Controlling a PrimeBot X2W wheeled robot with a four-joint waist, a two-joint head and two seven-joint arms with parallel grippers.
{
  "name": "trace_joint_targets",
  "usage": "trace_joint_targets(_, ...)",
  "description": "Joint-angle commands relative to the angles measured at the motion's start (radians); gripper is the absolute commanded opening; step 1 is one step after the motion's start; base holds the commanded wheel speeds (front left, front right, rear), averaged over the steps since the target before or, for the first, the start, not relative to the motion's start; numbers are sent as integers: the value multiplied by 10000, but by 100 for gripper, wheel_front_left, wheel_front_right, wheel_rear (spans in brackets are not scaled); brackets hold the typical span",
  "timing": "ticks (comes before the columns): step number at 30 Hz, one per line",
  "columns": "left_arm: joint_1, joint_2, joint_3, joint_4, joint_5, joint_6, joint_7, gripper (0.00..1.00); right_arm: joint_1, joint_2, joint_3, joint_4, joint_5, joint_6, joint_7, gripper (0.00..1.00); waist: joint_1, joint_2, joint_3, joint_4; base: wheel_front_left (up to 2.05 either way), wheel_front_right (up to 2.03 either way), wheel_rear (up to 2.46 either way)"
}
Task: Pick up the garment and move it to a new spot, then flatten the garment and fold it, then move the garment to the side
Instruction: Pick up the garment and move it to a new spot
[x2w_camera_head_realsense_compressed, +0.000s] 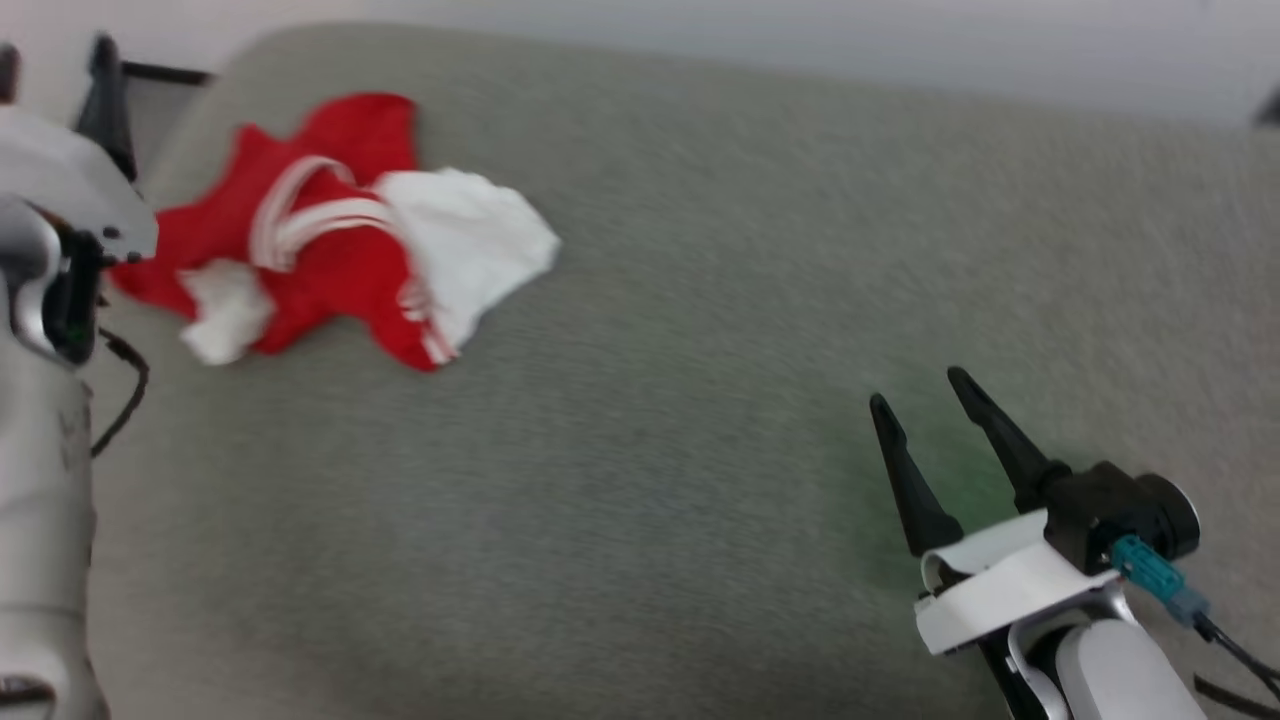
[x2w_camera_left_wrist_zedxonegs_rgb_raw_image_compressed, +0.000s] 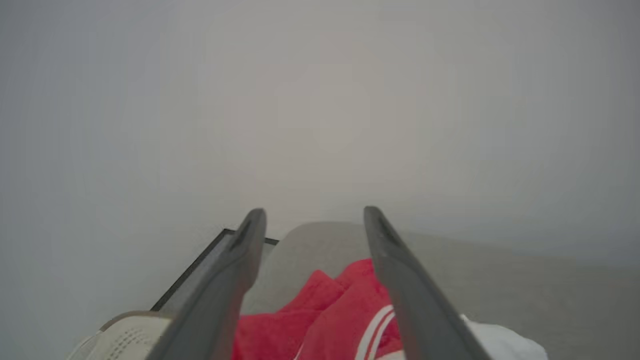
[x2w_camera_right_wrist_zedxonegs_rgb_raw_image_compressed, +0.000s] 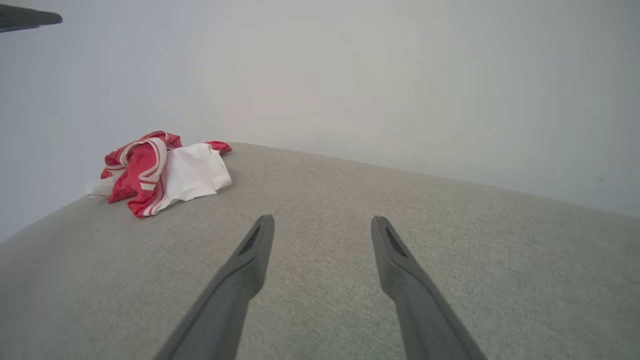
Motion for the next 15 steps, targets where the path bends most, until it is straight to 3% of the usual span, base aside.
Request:
trace_joint_targets(1, -460, -6, -166, 475, -350, -80, 562, 100, -281, 43, 71, 17, -86, 1, -83, 100, 0, -1, 1672, -1655, 0, 0, 0)
trace_joint_targets(9, -1689, 525, -1812, 2271, -2131, -51, 4889, 100, -681, 115, 225, 226, -180, 1, -224, 100, 0, -1, 2058, -1880, 0, 0, 0)
trace_joint_targets(15, -2211, 814, -2292, 3024, -2795, -53, 7028, 100, -928, 75, 344, 196, -220, 1, -211, 100, 0, -1, 2386, -1945, 0, 0, 0)
